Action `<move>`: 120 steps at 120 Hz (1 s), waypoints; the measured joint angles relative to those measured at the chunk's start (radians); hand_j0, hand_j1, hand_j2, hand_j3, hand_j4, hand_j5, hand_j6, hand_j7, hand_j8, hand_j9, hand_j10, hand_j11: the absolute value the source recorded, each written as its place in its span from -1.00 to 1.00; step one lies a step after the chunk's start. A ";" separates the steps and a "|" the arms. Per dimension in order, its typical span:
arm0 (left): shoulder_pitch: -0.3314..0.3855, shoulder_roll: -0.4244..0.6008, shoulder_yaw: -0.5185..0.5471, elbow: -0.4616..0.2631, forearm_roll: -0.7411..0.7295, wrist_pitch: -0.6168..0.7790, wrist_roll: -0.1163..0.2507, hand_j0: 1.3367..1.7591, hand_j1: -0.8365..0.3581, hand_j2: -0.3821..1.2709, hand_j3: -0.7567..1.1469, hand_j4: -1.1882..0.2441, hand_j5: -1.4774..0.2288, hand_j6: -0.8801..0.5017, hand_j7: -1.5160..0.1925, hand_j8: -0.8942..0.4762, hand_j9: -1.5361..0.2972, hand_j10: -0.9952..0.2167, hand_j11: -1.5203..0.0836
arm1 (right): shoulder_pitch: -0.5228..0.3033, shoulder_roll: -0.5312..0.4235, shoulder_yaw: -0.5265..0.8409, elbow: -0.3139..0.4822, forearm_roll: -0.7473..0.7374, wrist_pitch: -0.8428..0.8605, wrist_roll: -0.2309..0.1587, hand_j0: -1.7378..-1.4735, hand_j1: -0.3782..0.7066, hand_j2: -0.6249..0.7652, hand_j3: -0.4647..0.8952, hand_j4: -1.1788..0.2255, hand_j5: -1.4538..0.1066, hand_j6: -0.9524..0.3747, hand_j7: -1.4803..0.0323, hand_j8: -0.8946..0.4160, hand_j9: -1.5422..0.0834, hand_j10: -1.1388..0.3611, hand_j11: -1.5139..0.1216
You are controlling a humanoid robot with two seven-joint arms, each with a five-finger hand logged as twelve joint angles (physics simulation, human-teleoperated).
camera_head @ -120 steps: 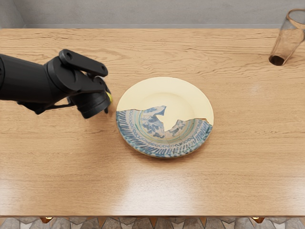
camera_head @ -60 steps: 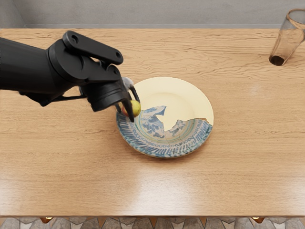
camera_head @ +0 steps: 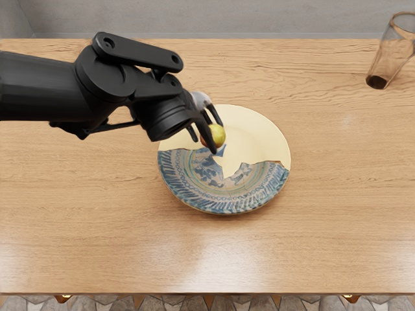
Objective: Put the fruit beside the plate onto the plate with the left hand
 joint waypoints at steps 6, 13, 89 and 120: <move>0.003 0.000 -0.001 0.007 0.004 0.002 0.000 0.49 -0.08 -0.16 -0.20 0.01 -0.77 -0.16 -0.61 -0.30 -0.59 -0.78 -0.56 | 0.000 0.000 0.000 0.000 0.000 0.000 0.000 -0.40 -0.90 -0.11 -0.32 0.65 0.83 0.40 0.92 0.33 0.86 0.49 0.82; 0.012 0.000 -0.002 0.012 0.007 0.004 0.000 0.48 -0.07 -0.17 -0.20 0.00 -0.76 -0.16 -0.61 -0.31 -0.59 -0.78 -0.56 | 0.000 0.000 0.000 0.000 0.000 0.000 0.000 -0.40 -0.90 -0.11 -0.32 0.65 0.83 0.40 0.92 0.33 0.86 0.49 0.82; 0.008 0.213 -0.045 -0.014 -0.090 -0.201 -0.001 0.52 0.90 -0.51 -0.20 0.60 0.63 0.23 0.68 0.25 0.59 0.54 0.79 | 0.000 0.000 0.000 0.000 0.000 0.000 0.000 -0.40 -0.90 -0.11 -0.32 0.65 0.83 0.40 0.92 0.33 0.86 0.49 0.82; -0.096 0.660 0.142 -0.102 -0.281 -0.768 -0.010 0.52 0.96 -0.53 -0.20 0.64 0.70 0.26 0.75 0.29 0.65 0.61 0.87 | 0.000 0.000 0.000 0.000 0.000 0.000 0.000 -0.40 -0.90 -0.11 -0.32 0.65 0.83 0.40 0.92 0.33 0.86 0.49 0.82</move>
